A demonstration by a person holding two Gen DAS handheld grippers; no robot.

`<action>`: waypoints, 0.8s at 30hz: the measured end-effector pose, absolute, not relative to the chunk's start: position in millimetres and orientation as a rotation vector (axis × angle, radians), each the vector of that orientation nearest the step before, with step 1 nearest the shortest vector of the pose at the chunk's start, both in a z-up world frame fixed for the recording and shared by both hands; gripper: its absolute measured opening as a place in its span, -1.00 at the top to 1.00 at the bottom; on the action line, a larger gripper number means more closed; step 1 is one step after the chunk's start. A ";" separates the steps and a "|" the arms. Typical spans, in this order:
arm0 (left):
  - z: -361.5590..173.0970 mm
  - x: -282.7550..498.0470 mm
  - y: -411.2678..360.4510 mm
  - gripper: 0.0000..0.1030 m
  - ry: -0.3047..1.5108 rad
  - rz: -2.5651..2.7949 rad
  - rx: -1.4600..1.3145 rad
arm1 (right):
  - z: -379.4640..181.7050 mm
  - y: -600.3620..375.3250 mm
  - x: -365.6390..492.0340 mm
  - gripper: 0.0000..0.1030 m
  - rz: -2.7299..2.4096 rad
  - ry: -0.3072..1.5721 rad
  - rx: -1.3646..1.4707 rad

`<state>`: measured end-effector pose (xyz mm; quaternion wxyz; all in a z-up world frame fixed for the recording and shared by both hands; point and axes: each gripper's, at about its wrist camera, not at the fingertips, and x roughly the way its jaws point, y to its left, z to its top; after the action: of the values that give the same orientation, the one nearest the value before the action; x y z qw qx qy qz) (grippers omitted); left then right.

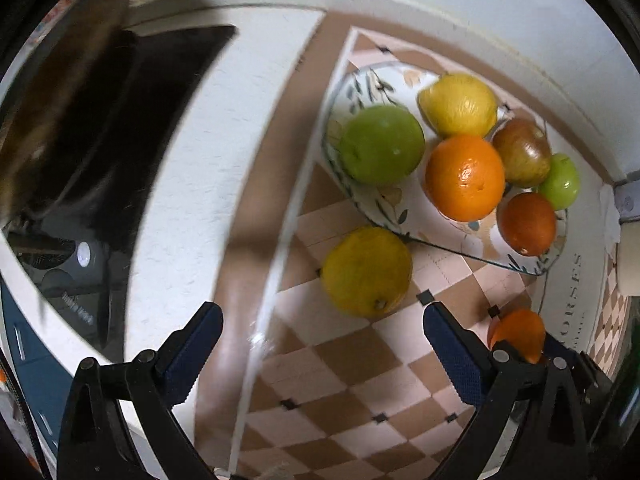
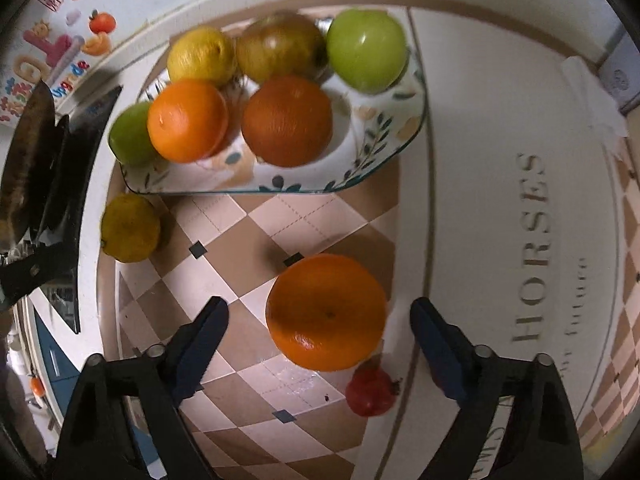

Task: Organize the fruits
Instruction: 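Move the left tool toward the yellow citrus while the right tool approaches the orange, then grasp the yellow citrus with the left tool while the right tool grasps the orange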

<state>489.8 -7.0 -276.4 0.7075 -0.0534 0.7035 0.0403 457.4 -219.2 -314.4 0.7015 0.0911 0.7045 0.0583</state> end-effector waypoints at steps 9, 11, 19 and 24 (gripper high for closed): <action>-305.5 511.9 -38.2 -0.18 1.579 0.014 0.005 | -326.9 -225.3 458.0 -0.31 0.152 1.583 0.213; -306.2 510.9 -43.2 -0.09 1.577 0.009 0.021 | -328.0 -229.2 457.8 -0.32 0.153 1.584 0.227; -298.3 472.2 -57.3 -0.08 1.570 -0.017 0.029 | -327.7 -244.6 464.3 -0.32 0.154 1.590 0.317; -296.5 466.2 -58.7 -0.08 1.562 -0.007 0.003 | -326.7 -233.6 461.9 -0.32 0.153 1.572 0.245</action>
<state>466.2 -58.7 -296.5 0.7103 0.0014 0.7039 -0.0029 461.9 -233.6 -326.7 0.6972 0.1098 0.7050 0.0688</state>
